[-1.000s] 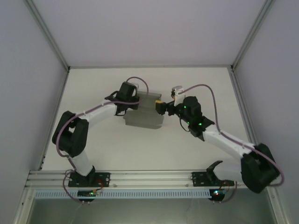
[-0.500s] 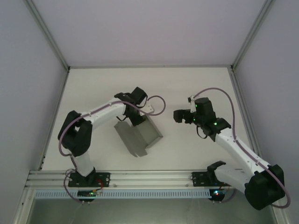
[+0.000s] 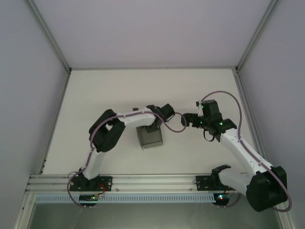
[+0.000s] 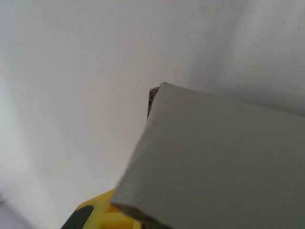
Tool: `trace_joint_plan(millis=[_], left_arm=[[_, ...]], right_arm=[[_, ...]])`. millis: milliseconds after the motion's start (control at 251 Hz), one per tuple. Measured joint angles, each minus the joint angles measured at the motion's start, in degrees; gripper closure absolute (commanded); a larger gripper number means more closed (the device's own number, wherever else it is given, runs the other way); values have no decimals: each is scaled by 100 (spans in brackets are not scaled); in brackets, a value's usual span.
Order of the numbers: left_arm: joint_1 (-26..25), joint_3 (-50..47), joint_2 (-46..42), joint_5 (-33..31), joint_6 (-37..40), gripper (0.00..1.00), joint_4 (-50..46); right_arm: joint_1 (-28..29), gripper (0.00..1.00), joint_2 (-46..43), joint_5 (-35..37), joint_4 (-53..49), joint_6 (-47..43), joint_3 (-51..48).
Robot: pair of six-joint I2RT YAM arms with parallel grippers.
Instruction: Assemble paper box
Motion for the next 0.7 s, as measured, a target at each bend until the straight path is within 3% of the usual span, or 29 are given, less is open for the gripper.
trace_joint_plan(millis=[100,172,403,511,615,670,698], left_arm=[[-94,-142,184,-804,96,100,409],[-105,-225,212,-1032,101,100,586],[7,-446,-50,-1051,136,37,1093],[76,-577,-302,-807,297,26,1241],[76,-708,-525,-481,448,23,1180],[76,-807,-697,-267,525,1,1123],[76,-855,-817,-138,584,0,1064]], right_arm=[[-125,1,44,-4,7,2,-22],[-195,1,74,-42,7,4,-61],[-260,1,103,-280,9,22,-83],[-273,1,24,-350,11,-4,-83],[-310,1,-105,-374,9,-120,-83],[-328,1,-144,-378,11,-201,-83],[-345,1,-157,-376,11,-234,-83]])
